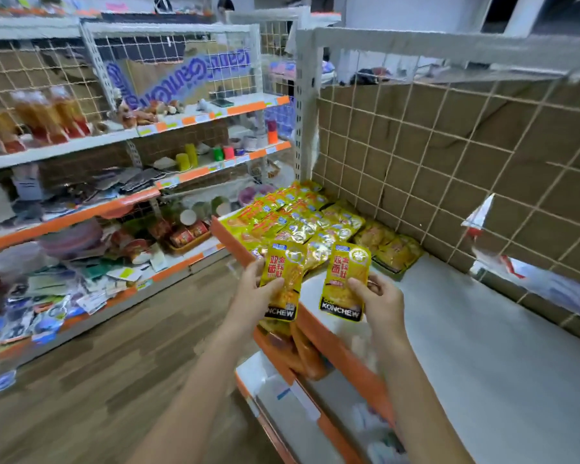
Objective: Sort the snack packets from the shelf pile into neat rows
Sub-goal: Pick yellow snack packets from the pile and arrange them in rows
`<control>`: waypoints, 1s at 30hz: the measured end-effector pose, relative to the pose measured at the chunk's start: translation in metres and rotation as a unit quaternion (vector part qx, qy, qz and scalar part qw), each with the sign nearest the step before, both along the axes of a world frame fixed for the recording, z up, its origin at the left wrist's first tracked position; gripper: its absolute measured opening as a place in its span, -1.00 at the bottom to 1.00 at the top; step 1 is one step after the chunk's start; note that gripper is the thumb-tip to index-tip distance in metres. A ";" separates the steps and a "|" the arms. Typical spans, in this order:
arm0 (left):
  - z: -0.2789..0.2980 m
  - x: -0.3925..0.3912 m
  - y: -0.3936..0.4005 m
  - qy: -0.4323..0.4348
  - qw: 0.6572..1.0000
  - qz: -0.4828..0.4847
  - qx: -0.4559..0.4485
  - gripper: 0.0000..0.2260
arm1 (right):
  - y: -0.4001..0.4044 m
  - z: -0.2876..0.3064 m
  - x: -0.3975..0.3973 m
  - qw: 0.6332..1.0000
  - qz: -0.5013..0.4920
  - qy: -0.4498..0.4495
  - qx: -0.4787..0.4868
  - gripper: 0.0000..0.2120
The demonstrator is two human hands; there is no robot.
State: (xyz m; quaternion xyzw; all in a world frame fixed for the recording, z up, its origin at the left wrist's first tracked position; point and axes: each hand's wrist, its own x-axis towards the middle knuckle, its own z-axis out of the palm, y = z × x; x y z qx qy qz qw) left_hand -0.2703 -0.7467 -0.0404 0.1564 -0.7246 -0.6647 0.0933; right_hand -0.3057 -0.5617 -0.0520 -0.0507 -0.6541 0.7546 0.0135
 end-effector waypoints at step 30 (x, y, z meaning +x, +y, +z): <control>-0.018 -0.202 0.092 0.152 0.737 -0.398 -0.525 -0.21 | 0.004 -0.009 -0.095 0.821 -0.243 -0.182 0.484 -0.58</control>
